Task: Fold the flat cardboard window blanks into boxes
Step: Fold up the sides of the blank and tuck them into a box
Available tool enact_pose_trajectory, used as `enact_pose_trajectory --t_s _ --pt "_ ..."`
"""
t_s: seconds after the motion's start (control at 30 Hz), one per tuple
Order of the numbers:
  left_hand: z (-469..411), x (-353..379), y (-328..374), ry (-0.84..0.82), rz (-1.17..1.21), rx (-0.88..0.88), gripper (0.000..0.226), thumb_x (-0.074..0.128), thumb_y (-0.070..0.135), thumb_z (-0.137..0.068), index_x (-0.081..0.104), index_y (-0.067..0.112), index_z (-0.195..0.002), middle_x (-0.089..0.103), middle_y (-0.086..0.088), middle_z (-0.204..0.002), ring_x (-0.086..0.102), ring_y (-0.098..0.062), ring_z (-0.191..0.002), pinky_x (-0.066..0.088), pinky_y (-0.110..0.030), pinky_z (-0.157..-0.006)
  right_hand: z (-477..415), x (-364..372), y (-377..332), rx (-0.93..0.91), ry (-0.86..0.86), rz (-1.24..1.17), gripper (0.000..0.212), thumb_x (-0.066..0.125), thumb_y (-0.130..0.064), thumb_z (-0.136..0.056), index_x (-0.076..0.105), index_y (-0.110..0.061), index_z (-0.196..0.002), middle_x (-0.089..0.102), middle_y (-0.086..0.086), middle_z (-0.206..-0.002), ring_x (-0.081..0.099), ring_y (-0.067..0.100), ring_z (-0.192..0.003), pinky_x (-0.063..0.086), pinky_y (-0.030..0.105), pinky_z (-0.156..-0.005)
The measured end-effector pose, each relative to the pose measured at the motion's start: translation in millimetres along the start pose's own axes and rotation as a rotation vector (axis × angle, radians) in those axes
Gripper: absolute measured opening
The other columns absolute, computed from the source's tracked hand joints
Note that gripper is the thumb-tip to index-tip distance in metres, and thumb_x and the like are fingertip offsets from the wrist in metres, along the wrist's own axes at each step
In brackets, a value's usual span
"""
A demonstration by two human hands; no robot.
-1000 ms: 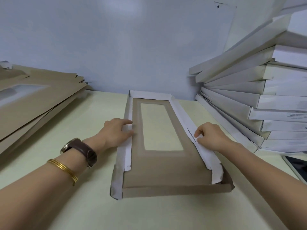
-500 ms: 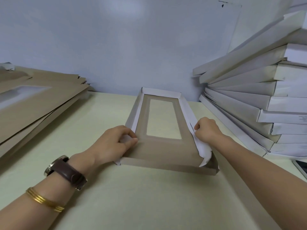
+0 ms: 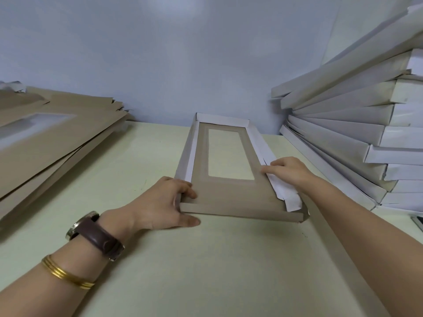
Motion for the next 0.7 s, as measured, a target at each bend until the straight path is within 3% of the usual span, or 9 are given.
enact_pose_trajectory --t_s 0.03,0.07,0.1,0.2,0.3,0.47,0.57,0.7 --pt "-1.3 1.2 -0.9 0.022 -0.007 0.007 0.058 0.081 0.043 -0.069 0.060 0.028 -0.122 0.049 0.013 -0.134 0.034 -0.005 -0.129 0.032 -0.018 -0.100 1.5 -2.9 2.1 -0.012 -0.008 -0.043 0.038 0.066 -0.040 -0.084 0.067 -0.003 -0.076 0.061 0.019 -0.088 0.055 0.039 -0.089 0.047 0.040 -0.078" --pt "-2.6 2.4 -1.7 0.044 -0.011 0.014 0.054 0.080 0.042 -0.071 0.062 0.028 -0.120 0.051 0.012 -0.132 0.035 -0.006 -0.128 0.033 -0.018 -0.099 4.8 -5.9 4.3 -0.021 -0.021 -0.088 0.040 0.066 -0.042 -0.086 0.071 -0.003 -0.093 0.064 0.017 -0.104 0.058 0.034 -0.104 0.047 0.043 -0.092" --pt "-4.2 3.7 -2.4 0.066 -0.012 0.015 0.050 0.079 0.042 -0.073 0.063 0.029 -0.118 0.053 0.013 -0.130 0.037 -0.006 -0.127 0.033 -0.017 -0.098 9.9 -8.3 5.7 -0.033 -0.043 -0.125 0.037 0.065 -0.044 -0.087 0.072 -0.010 -0.099 0.066 0.010 -0.110 0.060 0.027 -0.108 0.046 0.042 -0.097" --pt "-8.4 5.3 -4.8 0.116 -0.012 0.006 0.038 0.075 0.044 -0.075 0.067 0.031 -0.110 0.057 0.016 -0.119 0.040 -0.006 -0.124 0.032 -0.015 -0.091 31.4 -12.3 7.8 -0.098 -0.105 -0.146 0.027 0.065 -0.046 -0.086 0.071 -0.024 -0.102 0.060 -0.007 -0.122 0.056 0.013 -0.114 0.044 0.034 -0.099" --pt "-12.5 6.2 -5.7 0.151 -0.020 0.004 0.032 0.073 0.045 -0.076 0.068 0.032 -0.105 0.060 0.016 -0.113 0.042 -0.008 -0.122 0.032 -0.016 -0.088 55.3 -15.8 8.4 -0.188 -0.080 -0.084 0.034 0.071 -0.042 -0.083 0.067 -0.027 -0.114 0.036 -0.015 -0.138 0.043 0.006 -0.125 0.035 0.026 -0.101" --pt "-15.0 8.9 -3.8 0.206 -0.008 0.018 0.021 0.067 0.047 -0.081 0.071 0.030 -0.093 0.064 0.020 -0.089 0.044 -0.012 -0.110 0.036 -0.020 -0.081 93.9 -8.9 -2.6 -0.413 -0.140 0.083 0.049 0.077 -0.048 -0.071 0.062 -0.040 -0.117 0.034 -0.027 -0.139 0.014 -0.006 -0.133 0.023 0.020 -0.101" --pt "-16.5 7.8 -1.5 0.236 -0.023 0.035 0.023 0.063 0.046 -0.084 0.070 0.026 -0.093 0.061 0.018 -0.078 0.044 -0.016 -0.101 0.037 -0.023 -0.077 105.4 -1.2 -2.5 -0.462 -0.147 0.158 0.067 0.082 -0.052 -0.063 0.060 -0.037 -0.124 0.044 -0.028 -0.131 0.017 -0.006 -0.129 0.027 0.025 -0.106" --pt "-16.7 7.5 -1.8 0.249 -0.046 0.049 0.023 0.062 0.046 -0.086 0.070 0.027 -0.097 0.062 0.017 -0.080 0.041 -0.015 -0.098 0.036 -0.023 -0.077 105.1 4.4 5.7 -0.439 -0.097 0.195 0.058 0.086 -0.040 -0.064 0.062 -0.037 -0.117 0.052 -0.021 -0.116 0.024 -0.003 -0.125 0.032 0.032 -0.106"
Point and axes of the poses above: each hand's wrist, its own z-axis away from the middle knuckle, its own x-axis out of the palm, y = z × x, the point moved 4 cm from there along -z, towards the middle knuckle
